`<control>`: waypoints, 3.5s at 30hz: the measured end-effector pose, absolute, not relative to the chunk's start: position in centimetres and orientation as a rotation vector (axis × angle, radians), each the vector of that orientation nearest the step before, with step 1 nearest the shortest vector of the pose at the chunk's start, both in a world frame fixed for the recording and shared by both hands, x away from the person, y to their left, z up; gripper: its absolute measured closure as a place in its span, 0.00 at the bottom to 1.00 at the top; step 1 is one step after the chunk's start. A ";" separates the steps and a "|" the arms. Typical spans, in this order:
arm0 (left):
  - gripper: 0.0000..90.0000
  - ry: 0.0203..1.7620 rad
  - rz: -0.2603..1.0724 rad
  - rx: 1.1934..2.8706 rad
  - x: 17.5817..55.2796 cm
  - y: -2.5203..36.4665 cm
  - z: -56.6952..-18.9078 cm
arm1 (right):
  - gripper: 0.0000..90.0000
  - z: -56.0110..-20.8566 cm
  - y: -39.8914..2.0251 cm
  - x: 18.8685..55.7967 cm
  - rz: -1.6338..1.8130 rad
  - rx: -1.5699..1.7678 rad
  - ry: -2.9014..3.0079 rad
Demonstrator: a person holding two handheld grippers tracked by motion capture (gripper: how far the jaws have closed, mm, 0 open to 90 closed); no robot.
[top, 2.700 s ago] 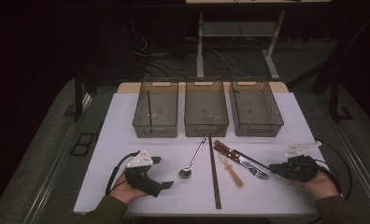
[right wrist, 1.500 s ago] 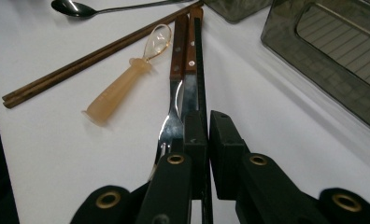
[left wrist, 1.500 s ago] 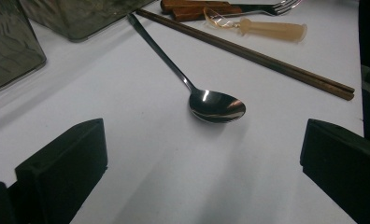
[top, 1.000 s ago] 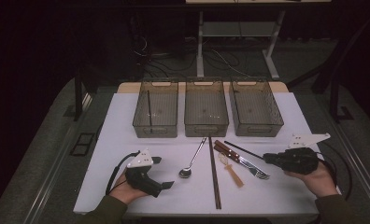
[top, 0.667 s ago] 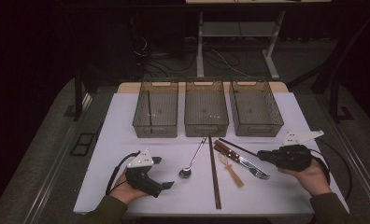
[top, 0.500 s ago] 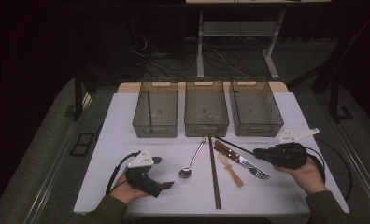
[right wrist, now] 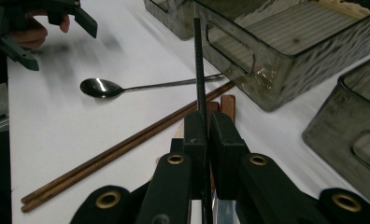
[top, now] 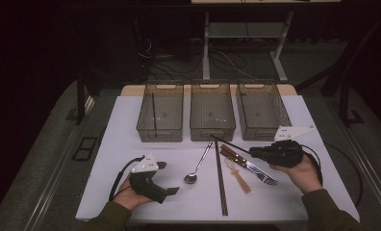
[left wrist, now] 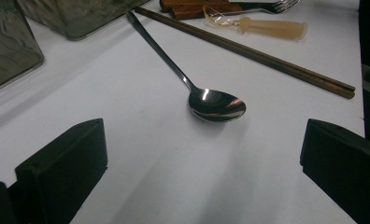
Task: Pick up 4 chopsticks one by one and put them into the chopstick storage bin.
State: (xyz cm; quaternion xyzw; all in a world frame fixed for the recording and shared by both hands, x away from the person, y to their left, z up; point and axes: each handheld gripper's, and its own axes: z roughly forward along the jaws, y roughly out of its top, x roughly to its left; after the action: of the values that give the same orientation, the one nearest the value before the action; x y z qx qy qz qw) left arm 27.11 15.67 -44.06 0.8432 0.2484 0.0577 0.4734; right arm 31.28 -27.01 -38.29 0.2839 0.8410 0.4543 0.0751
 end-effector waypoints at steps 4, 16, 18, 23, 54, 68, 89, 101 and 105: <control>0.00 0.605 0.144 2.063 27.1 15.7 -44.0 | 0.95 -38.0 -26.1 31.7 1.364 0.854 2.519; 0.00 0.605 0.140 2.065 27.1 15.7 -44.1 | 0.95 -37.4 -23.2 33.1 1.380 0.832 2.527; 0.00 0.604 0.138 2.062 27.1 15.7 -44.1 | 0.95 -37.3 -22.7 33.3 1.388 0.825 2.528; 0.00 0.608 0.134 2.060 27.1 15.7 -44.1 | 0.95 -37.1 -21.3 33.9 1.386 0.823 2.532; 0.00 0.618 0.139 2.049 27.1 15.8 -43.9 | 0.95 -35.3 -14.4 39.4 1.323 0.951 2.483; 0.00 0.614 0.141 2.049 27.1 15.8 -43.9 | 0.95 -34.4 -10.6 42.1 1.277 1.011 2.457; 0.00 0.601 0.144 2.051 27.3 15.8 -43.8 | 0.95 -35.6 -3.3 47.5 1.154 1.125 2.424; 0.00 0.602 0.144 2.041 27.3 15.9 -43.7 | 0.95 -36.8 0.3 49.8 1.104 1.170 2.419; 0.00 0.611 0.143 2.032 27.3 15.9 -43.7 | 0.95 -36.9 1.2 50.3 1.094 1.197 2.403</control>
State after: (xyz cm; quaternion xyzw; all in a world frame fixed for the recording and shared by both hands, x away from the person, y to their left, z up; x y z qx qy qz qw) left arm 27.34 15.89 -43.73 0.8350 0.2512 0.0587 0.4860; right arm 50.32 1.16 -36.89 0.4098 0.8229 0.3744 0.1210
